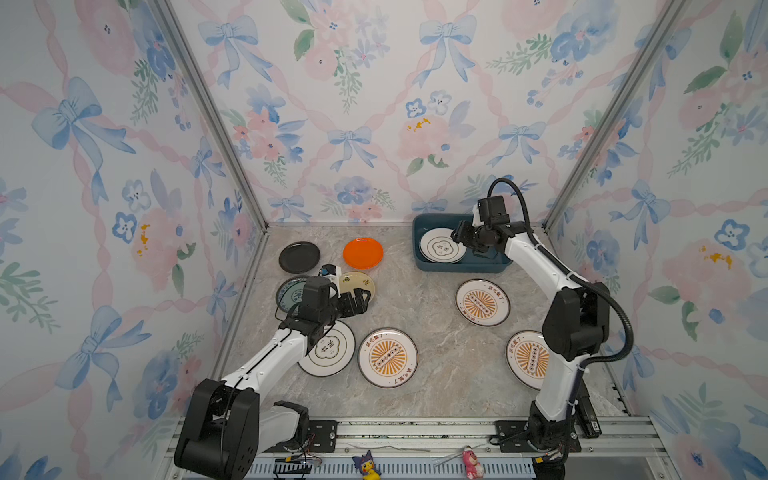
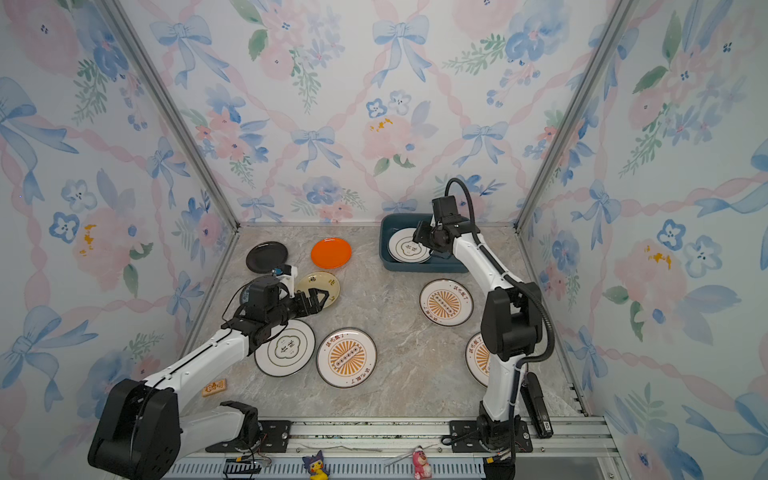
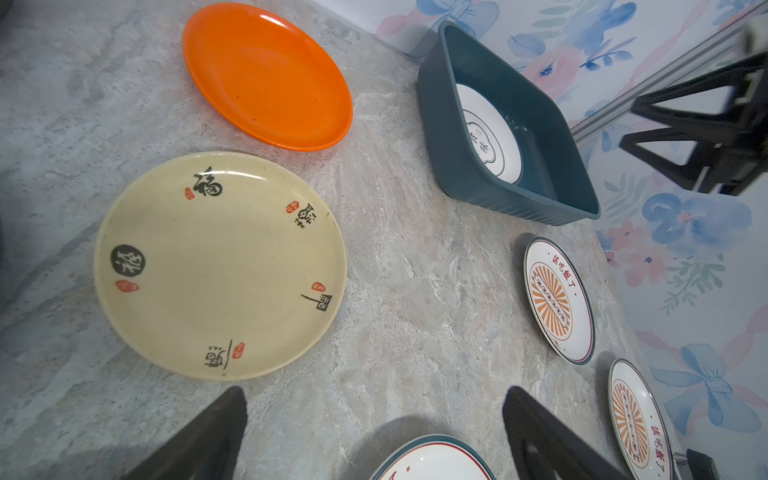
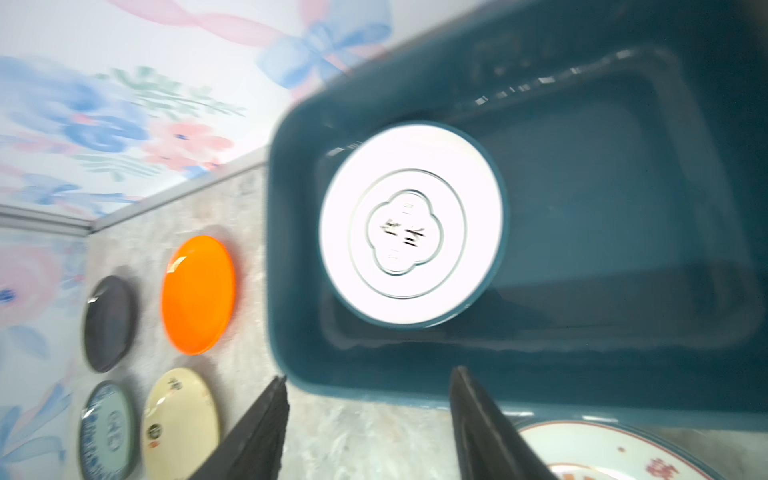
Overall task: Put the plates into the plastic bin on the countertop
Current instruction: 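Move the left gripper to the cream plate while the right gripper withdraws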
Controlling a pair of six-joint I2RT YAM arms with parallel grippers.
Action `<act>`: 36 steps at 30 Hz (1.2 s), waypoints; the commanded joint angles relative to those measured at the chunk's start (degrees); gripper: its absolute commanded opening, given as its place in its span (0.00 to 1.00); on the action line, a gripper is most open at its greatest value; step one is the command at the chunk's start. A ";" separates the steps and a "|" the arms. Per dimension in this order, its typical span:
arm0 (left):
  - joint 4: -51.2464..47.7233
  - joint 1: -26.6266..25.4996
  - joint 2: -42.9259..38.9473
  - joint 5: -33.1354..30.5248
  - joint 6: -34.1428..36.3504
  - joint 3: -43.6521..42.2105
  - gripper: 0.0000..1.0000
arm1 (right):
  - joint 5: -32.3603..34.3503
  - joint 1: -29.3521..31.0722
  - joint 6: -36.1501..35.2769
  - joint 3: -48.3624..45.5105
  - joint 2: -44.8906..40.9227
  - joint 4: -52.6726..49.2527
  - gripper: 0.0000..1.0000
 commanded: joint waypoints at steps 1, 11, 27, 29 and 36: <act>1.73 2.74 3.11 0.26 -1.71 -1.35 0.98 | -2.44 1.90 -0.27 -6.61 -5.38 4.43 0.61; 4.54 8.42 12.53 0.75 -2.33 1.88 0.90 | -4.08 3.71 1.65 -23.01 -15.81 10.29 0.61; 5.94 9.91 22.39 0.44 -2.16 5.88 0.78 | -5.96 3.67 3.36 -30.51 -16.70 14.45 0.61; 6.12 10.17 23.12 0.44 -2.22 6.24 0.77 | -5.96 3.70 3.33 -30.64 -16.90 14.42 0.61; 7.50 11.73 27.39 2.13 -2.16 7.54 0.64 | -5.68 3.84 3.58 -31.87 -17.61 14.69 0.61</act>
